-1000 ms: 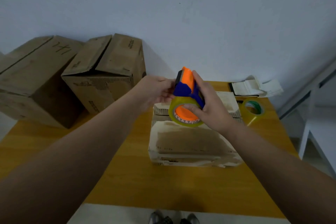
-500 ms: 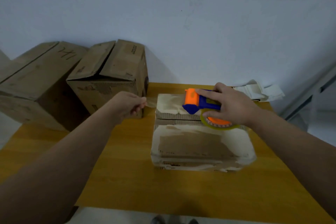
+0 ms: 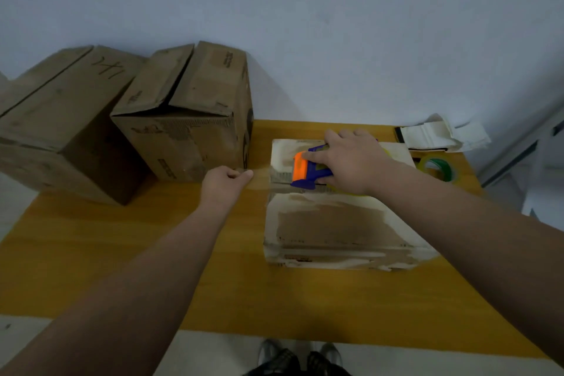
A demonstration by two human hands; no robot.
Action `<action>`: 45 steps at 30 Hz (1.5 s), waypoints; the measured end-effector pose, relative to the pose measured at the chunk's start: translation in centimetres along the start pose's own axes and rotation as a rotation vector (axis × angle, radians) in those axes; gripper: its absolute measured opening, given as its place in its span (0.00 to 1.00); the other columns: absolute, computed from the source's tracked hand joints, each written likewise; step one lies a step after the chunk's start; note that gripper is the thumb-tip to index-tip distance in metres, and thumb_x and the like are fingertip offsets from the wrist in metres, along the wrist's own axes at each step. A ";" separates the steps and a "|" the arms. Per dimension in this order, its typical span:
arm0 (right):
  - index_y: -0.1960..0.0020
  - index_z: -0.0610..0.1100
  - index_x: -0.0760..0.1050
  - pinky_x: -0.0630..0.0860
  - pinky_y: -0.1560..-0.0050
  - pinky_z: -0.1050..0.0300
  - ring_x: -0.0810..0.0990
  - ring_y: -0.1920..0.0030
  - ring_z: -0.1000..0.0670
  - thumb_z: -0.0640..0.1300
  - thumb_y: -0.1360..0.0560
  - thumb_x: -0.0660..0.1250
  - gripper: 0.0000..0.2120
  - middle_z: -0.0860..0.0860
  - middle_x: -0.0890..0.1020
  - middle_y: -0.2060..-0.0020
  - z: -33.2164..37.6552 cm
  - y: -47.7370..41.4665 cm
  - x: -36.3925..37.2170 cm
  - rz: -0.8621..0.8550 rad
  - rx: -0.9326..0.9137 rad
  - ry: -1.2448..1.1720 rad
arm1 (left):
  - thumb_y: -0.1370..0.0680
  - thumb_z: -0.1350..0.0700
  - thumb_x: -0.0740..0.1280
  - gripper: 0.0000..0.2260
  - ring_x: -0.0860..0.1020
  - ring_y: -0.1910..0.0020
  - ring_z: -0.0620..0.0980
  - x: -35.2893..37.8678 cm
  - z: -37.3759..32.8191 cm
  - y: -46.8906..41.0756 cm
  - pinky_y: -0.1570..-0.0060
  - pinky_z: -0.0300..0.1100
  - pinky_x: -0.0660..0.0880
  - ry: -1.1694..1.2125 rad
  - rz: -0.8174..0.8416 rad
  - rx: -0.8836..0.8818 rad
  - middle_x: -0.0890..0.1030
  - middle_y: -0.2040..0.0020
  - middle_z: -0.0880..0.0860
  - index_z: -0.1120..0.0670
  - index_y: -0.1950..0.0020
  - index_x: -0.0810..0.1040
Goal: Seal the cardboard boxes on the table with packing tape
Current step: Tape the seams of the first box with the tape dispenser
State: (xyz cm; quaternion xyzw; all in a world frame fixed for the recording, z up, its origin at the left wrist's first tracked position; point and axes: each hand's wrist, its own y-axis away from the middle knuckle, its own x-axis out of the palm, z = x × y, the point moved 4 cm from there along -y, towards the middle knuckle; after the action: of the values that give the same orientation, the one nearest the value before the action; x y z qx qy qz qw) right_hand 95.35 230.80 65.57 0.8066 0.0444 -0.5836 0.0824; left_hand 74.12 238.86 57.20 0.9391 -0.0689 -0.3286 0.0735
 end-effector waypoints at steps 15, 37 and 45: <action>0.26 0.56 0.59 0.68 0.43 0.47 0.70 0.38 0.41 0.60 0.22 0.59 0.27 0.44 0.69 0.35 2.1 -2.5 1.1 0.153 0.005 0.036 | 0.23 0.47 0.67 0.19 0.65 0.72 0.51 3.1 3.5 -2.5 0.70 0.44 0.64 -0.079 0.133 -0.122 0.65 0.71 0.52 0.54 0.67 0.64; 0.27 0.56 0.60 0.68 0.42 0.45 0.71 0.39 0.41 0.60 0.23 0.60 0.27 0.43 0.70 0.37 2.7 -2.1 1.7 0.116 0.033 0.060 | 0.25 0.38 0.64 0.36 0.63 0.31 0.62 3.5 3.7 -1.8 0.38 0.55 0.66 -0.314 0.126 -0.165 0.61 0.28 0.60 0.58 0.25 0.56; 0.25 0.56 0.57 0.67 0.41 0.45 0.70 0.37 0.41 0.61 0.23 0.60 0.29 0.43 0.69 0.35 2.8 -2.0 1.4 0.110 0.028 0.065 | 0.19 0.48 0.59 0.24 0.73 0.44 0.47 5.7 -1.5 2.6 0.46 0.45 0.73 0.301 0.514 -0.083 0.72 0.36 0.51 0.54 0.26 0.59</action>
State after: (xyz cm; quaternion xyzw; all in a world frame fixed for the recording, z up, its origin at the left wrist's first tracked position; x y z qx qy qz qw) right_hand 92.79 232.20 63.24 0.8274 -0.0054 -0.5522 0.1017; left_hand 79.26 235.42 55.42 0.9252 -0.2792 -0.1592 0.2019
